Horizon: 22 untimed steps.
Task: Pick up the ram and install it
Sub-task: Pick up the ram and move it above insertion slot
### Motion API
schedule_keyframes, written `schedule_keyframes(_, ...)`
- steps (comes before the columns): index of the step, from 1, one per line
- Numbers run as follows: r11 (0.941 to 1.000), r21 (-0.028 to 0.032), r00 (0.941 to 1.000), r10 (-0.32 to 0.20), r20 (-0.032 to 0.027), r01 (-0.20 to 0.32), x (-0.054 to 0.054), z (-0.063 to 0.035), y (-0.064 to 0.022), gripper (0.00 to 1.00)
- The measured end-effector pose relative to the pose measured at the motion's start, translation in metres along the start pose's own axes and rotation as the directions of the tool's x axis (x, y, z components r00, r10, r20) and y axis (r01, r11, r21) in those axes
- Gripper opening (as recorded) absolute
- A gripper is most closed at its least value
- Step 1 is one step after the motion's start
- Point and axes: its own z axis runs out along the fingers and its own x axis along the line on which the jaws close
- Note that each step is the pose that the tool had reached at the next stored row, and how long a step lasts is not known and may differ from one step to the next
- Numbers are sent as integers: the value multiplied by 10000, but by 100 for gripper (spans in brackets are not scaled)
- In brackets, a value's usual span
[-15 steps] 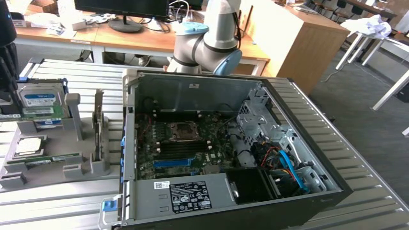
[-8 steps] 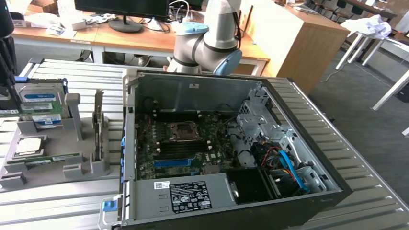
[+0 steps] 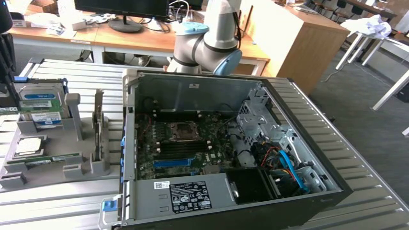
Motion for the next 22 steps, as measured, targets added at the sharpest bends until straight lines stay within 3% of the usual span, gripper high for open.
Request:
schedule_keyframes(11,10000,-4,10000,-3,-2,3,2,-2,-11,12)
schedule_keyframes(22,10000,0,10000,0,0,0,25,-3,-205,12)
